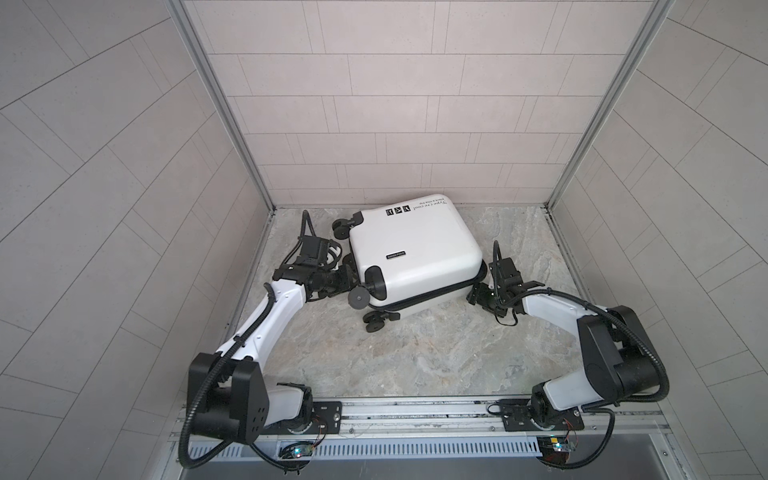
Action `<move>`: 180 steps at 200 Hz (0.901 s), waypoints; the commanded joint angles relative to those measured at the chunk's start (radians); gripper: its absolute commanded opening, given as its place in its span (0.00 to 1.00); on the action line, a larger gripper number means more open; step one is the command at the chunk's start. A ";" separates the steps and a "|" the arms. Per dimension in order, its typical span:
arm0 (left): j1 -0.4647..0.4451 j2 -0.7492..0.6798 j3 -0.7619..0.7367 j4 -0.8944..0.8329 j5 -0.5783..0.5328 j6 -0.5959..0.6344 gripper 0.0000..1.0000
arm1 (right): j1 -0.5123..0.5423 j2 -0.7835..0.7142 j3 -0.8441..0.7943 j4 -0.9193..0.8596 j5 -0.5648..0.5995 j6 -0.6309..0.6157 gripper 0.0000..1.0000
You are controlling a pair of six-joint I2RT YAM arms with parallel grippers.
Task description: Pack the luggage
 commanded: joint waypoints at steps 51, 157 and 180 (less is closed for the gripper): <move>-0.259 -0.020 -0.022 0.100 -0.045 -0.101 0.40 | -0.130 0.106 0.159 -0.048 -0.046 -0.072 0.73; -0.596 0.105 0.117 0.202 -0.158 -0.125 0.41 | -0.252 0.062 0.231 -0.219 0.011 -0.158 0.75; -0.596 -0.002 0.139 0.105 -0.234 -0.086 0.46 | -0.251 0.042 0.241 -0.242 0.027 -0.175 0.75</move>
